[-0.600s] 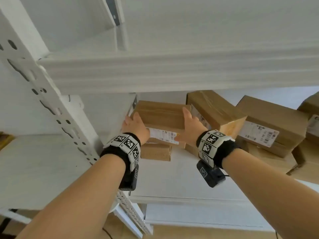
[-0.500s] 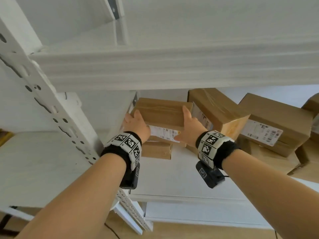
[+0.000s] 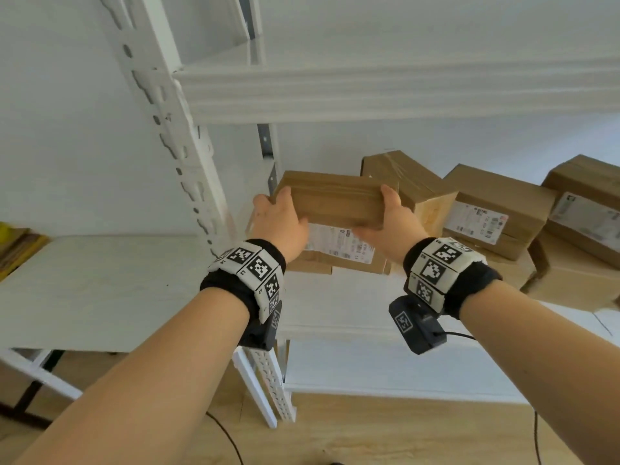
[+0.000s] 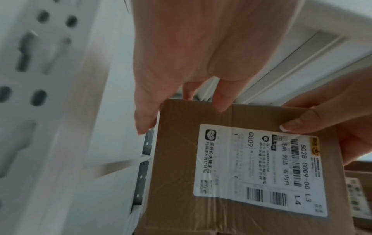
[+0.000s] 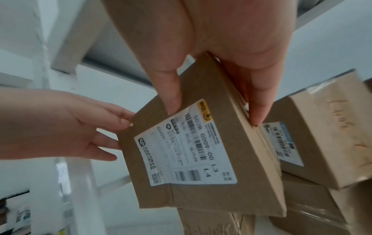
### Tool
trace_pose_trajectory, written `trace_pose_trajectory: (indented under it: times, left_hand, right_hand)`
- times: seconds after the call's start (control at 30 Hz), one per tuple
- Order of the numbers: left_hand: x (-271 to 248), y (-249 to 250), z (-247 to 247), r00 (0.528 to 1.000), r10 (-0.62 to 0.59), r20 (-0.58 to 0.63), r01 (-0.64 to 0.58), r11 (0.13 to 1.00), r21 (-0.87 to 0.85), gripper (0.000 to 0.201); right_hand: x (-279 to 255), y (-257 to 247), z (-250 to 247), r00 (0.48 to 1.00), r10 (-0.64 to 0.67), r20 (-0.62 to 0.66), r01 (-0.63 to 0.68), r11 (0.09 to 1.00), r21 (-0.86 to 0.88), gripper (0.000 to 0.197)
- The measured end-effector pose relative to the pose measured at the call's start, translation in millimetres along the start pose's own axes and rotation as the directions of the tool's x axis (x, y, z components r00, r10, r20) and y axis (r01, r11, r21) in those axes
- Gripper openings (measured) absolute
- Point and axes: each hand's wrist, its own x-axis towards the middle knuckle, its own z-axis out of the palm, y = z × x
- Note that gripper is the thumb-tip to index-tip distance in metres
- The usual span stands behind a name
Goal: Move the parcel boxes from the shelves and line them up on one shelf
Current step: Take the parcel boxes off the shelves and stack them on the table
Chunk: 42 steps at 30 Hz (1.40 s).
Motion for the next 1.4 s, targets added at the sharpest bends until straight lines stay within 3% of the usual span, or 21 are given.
trace_pose_trajectory:
  times: [0.23,0.47,0.7,0.93,1.1,1.23,1.4]
  left_hand:
    - [-77.5,-5.6,-3.6,0.994,0.085,0.063,-0.083,0.996,-0.031,0.059]
    - [-126.2,-34.1,-3.9,0.992,0.06,0.108,-0.058,0.998,-0.021,0.051]
    - [-167.5,-71.5,-6.0,0.987,-0.131,0.09,0.127,0.991,0.048,0.061]
    - [-197.9,-118.9,-31.9,0.945,-0.327,-0.01,0.327,0.945,0.02,0.074]
    - [-195.1,-166.3,-50.8,0.874,-0.472,-0.117,0.467,0.882,-0.068,0.087]
    - [-173.4,-214.9,-63.5,0.82,-0.529,-0.219,0.519,0.848,-0.105,0.086]
    - [-112.4,-301.8,-72.4,0.815,-0.559,-0.149,0.545,0.829,-0.129,0.078]
  right_hand:
    - [-77.3,5.0,-15.1,0.997,0.014,0.076,-0.006,0.994,-0.11,0.074]
    - [-105.1,4.8,-4.7,0.949,0.049,0.311,-0.003,0.989,-0.147,0.061]
    - [-116.4,-0.2,32.1,0.859,0.023,0.512,0.019,0.997,-0.077,0.053]
    - [-120.5,-30.5,93.5,0.77,-0.063,0.635,0.039,0.998,0.052,0.053]
    - [-120.9,-60.0,138.8,0.787,-0.1,0.609,-0.029,0.98,0.198,0.067]
    - [-111.7,-84.7,191.0,0.804,-0.099,0.586,-0.054,0.97,0.238,0.067]
    - [-84.7,-124.7,262.9,0.885,0.031,0.464,-0.173,0.948,0.267,0.068]
